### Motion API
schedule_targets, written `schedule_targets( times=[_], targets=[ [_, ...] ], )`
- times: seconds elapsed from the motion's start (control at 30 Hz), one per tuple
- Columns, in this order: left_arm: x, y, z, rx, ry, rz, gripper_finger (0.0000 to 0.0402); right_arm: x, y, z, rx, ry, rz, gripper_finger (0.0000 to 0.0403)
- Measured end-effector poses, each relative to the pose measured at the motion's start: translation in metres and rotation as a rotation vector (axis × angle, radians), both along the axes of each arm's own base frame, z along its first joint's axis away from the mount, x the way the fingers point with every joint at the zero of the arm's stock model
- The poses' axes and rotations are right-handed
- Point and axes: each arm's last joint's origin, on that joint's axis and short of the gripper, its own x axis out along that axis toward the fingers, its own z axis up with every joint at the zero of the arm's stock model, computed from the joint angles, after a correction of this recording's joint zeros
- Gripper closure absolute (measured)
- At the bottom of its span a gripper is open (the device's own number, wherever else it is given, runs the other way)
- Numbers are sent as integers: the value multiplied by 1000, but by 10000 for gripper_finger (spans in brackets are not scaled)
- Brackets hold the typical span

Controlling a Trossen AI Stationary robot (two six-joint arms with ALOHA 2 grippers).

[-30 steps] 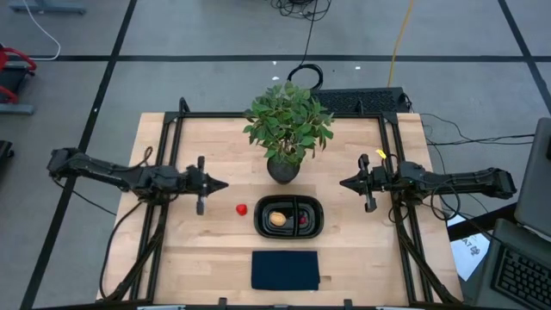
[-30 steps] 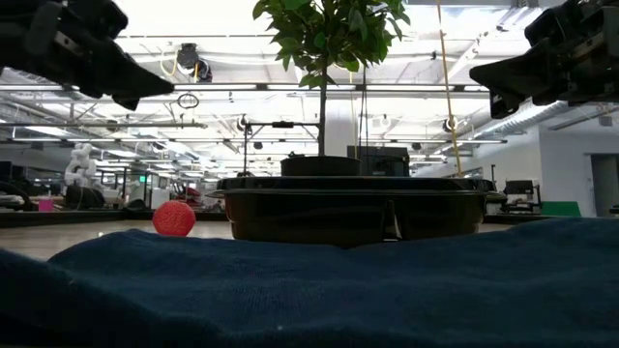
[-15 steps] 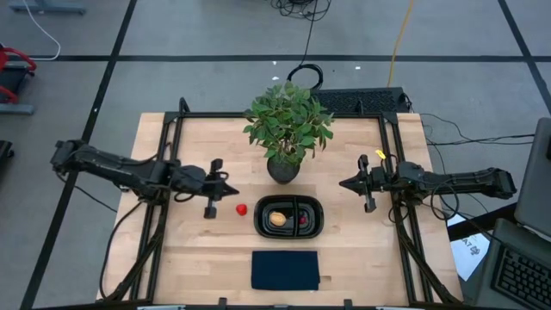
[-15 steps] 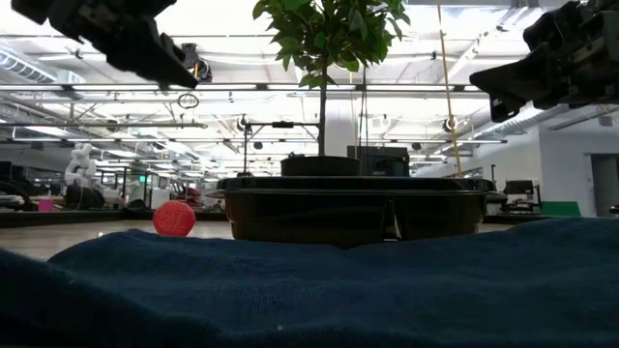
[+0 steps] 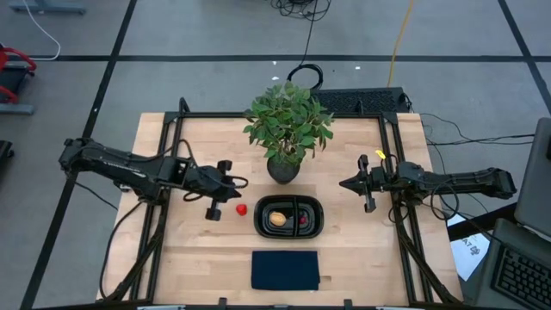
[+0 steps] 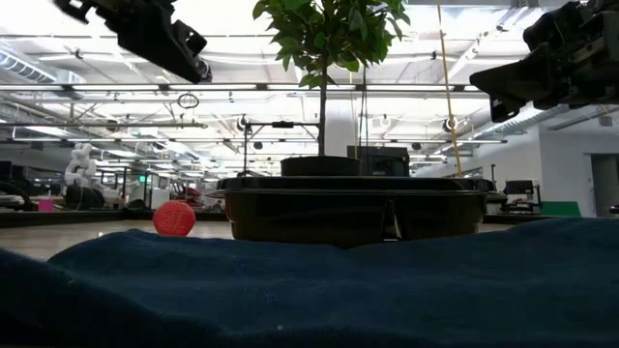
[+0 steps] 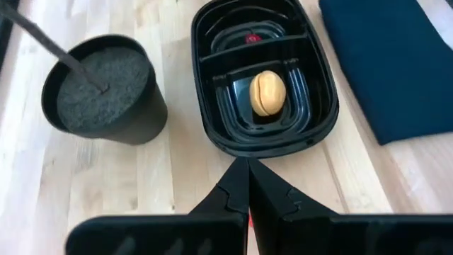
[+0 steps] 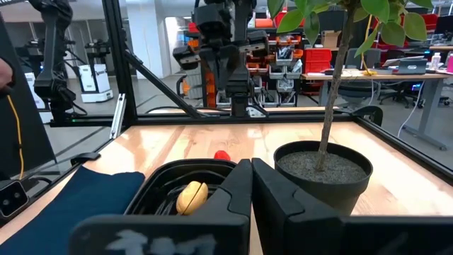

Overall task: Pick and placing Produce into tupperware
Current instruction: Put the red strawberry into the black container

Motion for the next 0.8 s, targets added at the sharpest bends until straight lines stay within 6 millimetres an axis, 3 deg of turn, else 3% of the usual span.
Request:
schedule_targets(
  times=[0.23, 0.57, 0.8],
  targets=[
    [13, 2, 7, 11, 100, 19, 401, 0, 0, 0, 1, 0, 0, 403],
    [29, -2, -11, 119, 195, -149, 401, 0, 0, 0, 8, 0, 1, 403],
    [40, 3, -27, 118, 254, -39, 366, 0, 0, 0, 26, 0, 1, 403]
  ],
)
